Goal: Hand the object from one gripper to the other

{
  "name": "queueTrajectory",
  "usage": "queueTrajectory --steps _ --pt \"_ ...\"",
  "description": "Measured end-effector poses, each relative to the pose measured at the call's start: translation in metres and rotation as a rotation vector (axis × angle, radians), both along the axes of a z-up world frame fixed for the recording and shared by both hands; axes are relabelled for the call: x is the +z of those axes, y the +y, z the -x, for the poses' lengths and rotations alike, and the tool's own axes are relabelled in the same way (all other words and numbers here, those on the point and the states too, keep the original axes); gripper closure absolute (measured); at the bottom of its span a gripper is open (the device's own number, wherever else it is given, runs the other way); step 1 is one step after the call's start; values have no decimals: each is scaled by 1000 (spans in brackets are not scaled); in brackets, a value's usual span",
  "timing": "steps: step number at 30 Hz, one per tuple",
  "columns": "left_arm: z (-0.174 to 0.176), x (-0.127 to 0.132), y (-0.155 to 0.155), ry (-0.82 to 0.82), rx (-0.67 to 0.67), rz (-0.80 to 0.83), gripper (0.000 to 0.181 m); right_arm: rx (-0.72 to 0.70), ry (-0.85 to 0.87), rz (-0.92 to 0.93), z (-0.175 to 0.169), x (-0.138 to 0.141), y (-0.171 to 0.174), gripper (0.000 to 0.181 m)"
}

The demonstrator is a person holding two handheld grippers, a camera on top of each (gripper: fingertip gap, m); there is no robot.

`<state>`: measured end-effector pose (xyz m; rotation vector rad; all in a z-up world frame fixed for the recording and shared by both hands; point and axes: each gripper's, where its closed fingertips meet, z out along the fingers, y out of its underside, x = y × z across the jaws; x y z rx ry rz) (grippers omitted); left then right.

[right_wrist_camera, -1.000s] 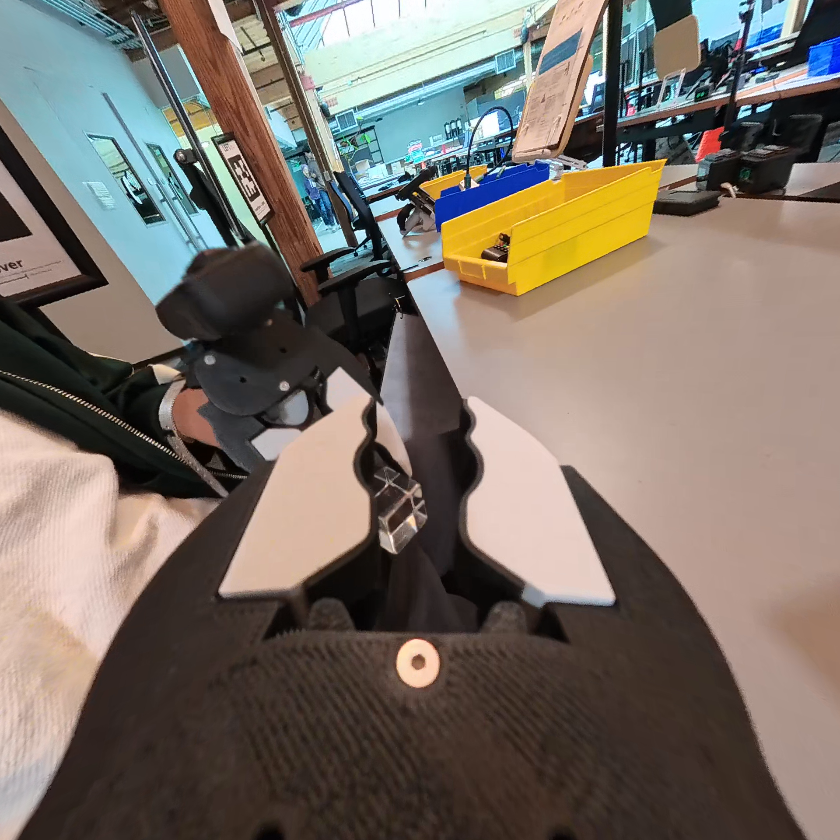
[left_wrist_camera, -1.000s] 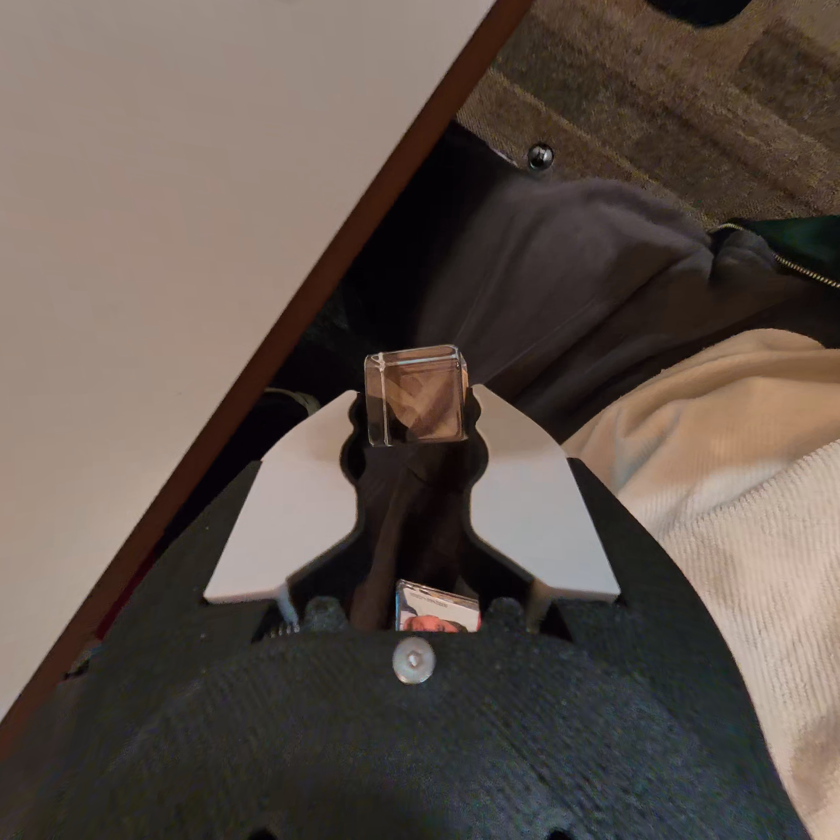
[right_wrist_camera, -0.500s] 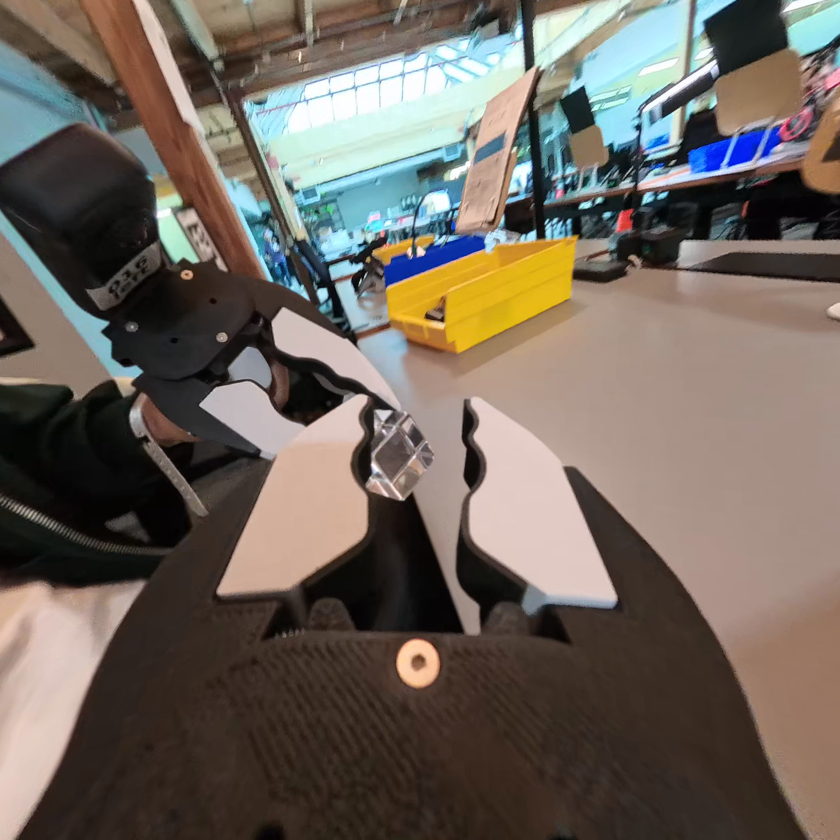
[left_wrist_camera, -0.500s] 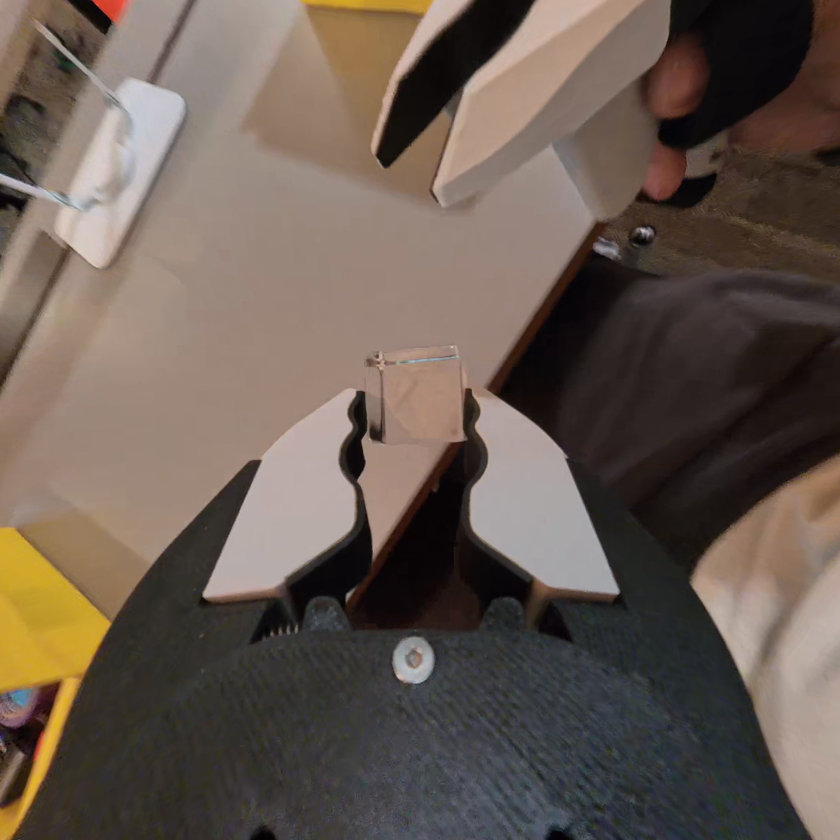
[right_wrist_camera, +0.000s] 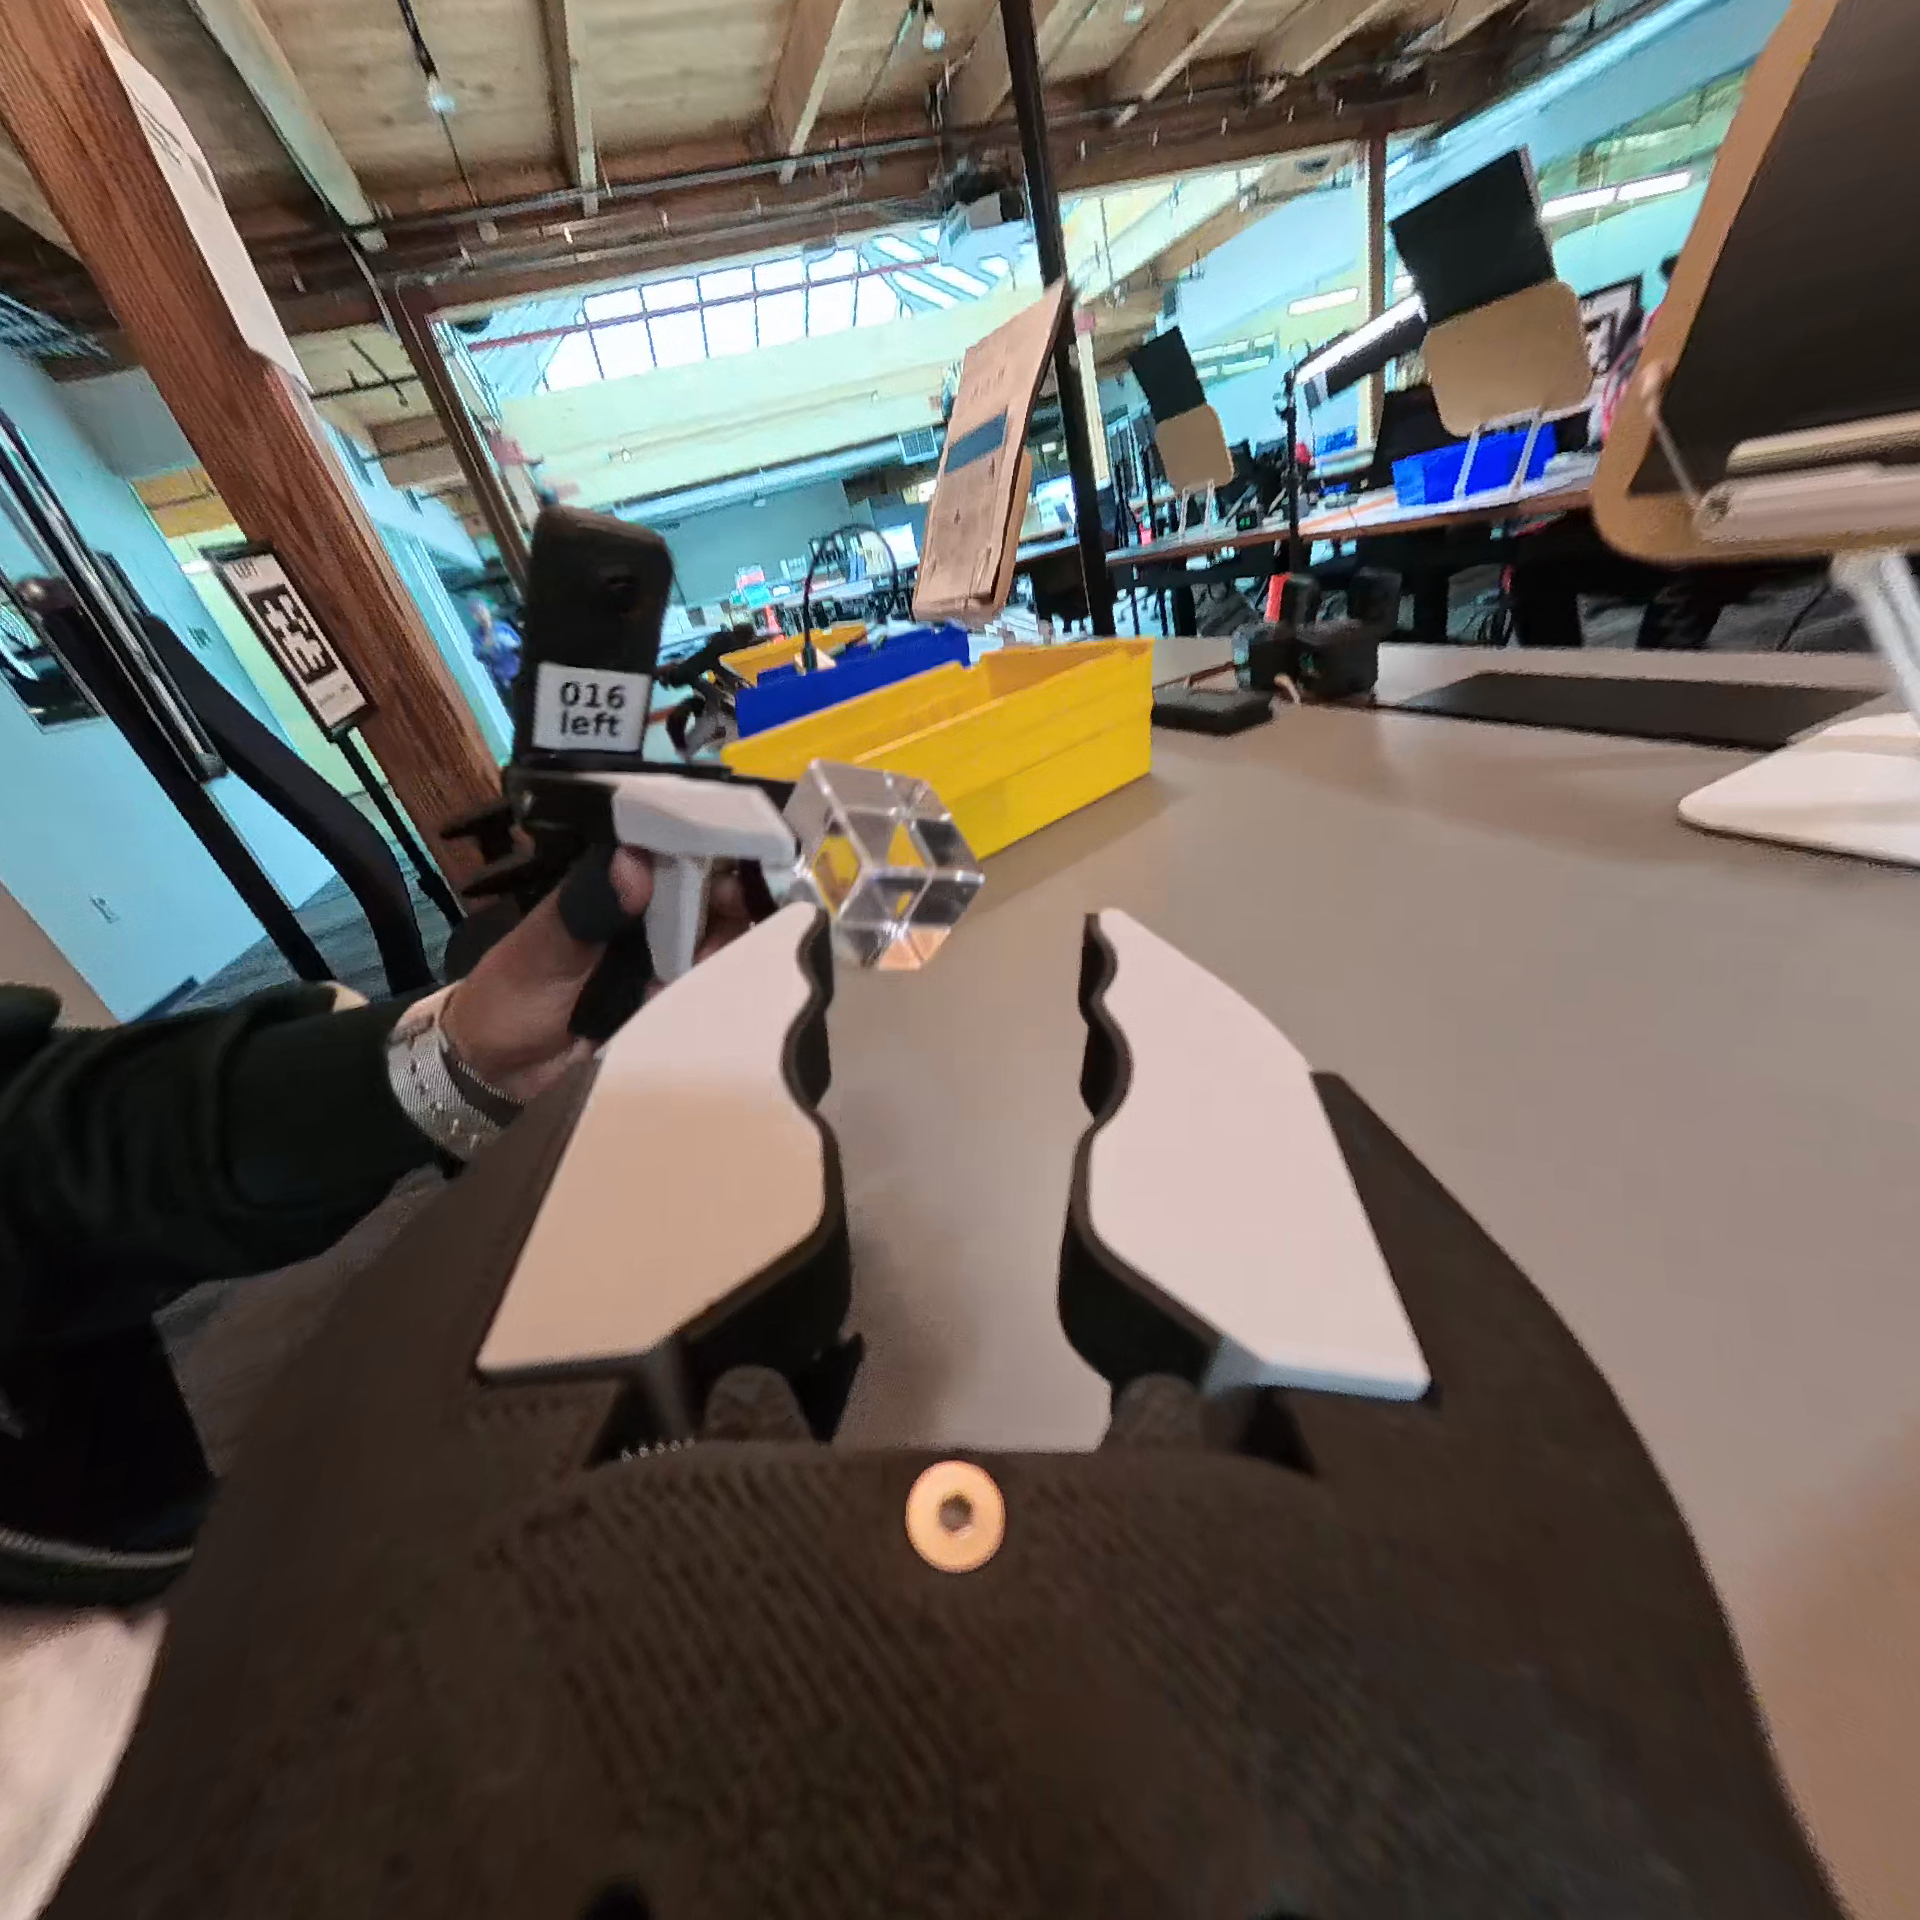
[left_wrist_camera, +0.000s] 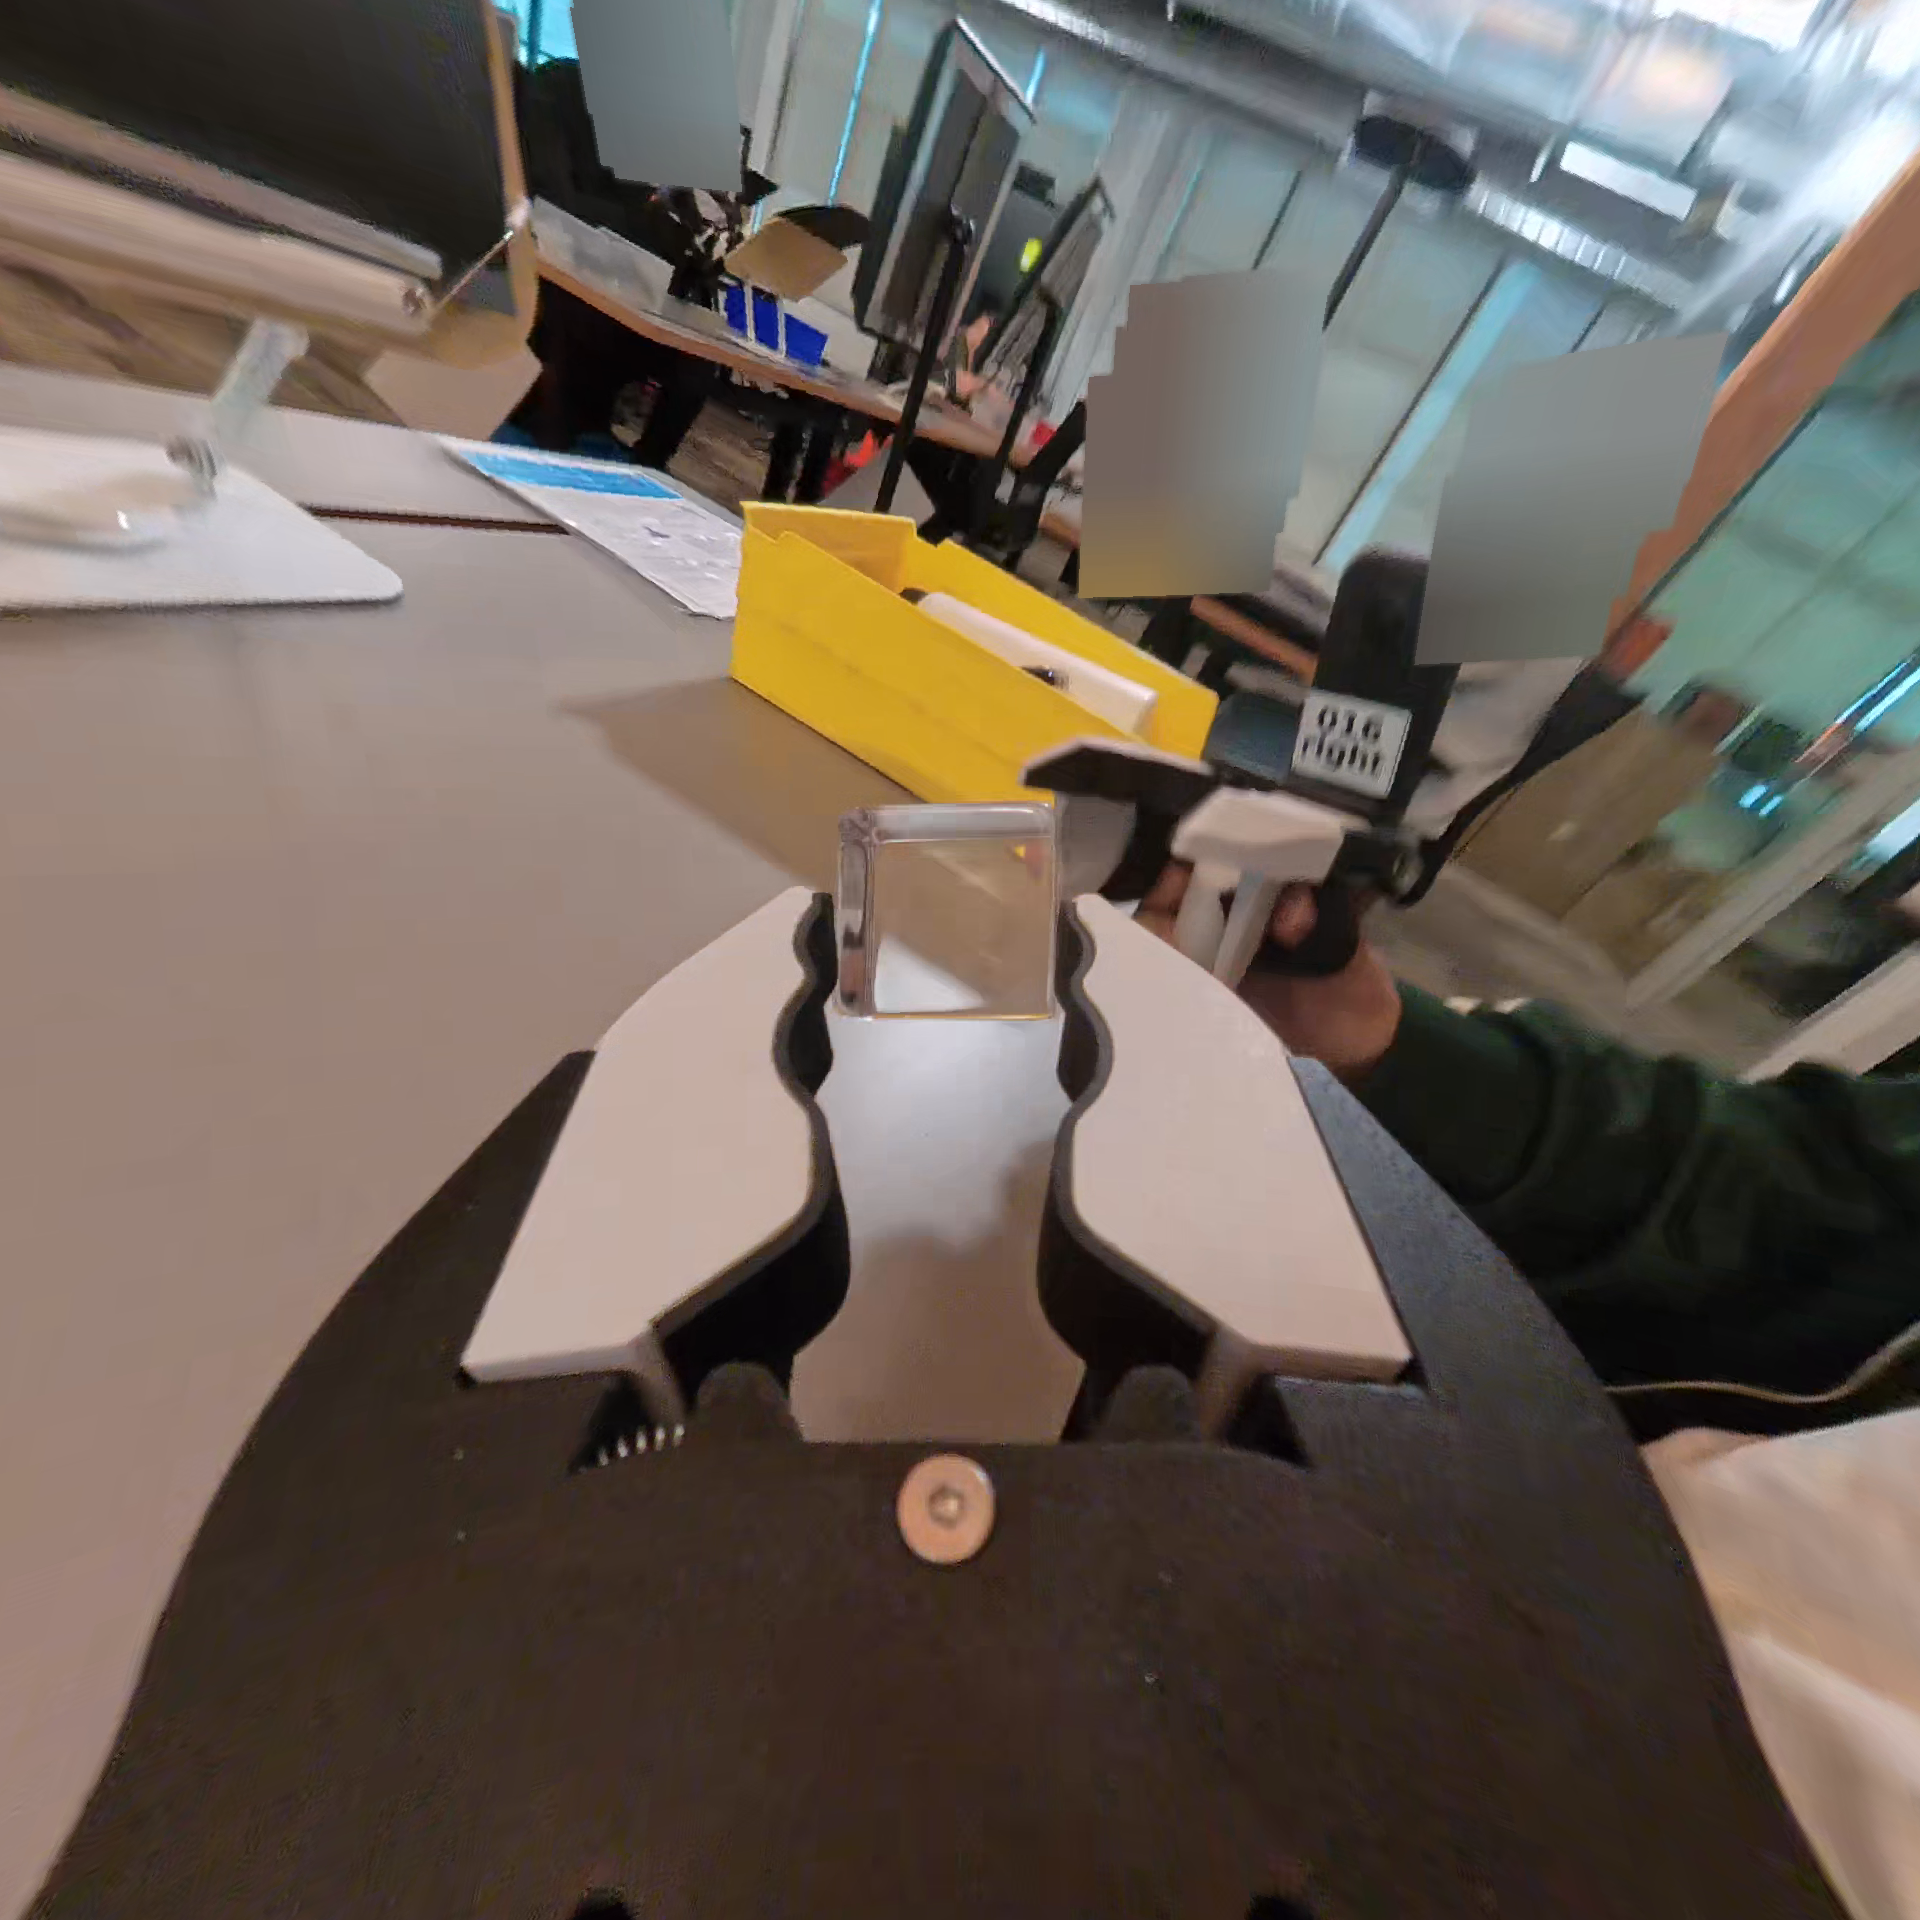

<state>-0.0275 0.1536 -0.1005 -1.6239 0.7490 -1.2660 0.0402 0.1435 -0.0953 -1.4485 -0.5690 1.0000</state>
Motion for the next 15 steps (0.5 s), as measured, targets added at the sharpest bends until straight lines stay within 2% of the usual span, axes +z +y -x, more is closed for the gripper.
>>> queueTrajectory --steps 5,12,15 --pt "15 8 21 -259 -22 182 140 2 4 68 11 -21 5 131" --pt "26 9 61 -407 -12 297 140 -39 -199 -24 10 -39 31 128" --pt "21 14 75 -439 -39 326 139 -45 -231 -65 10 -35 45 124"
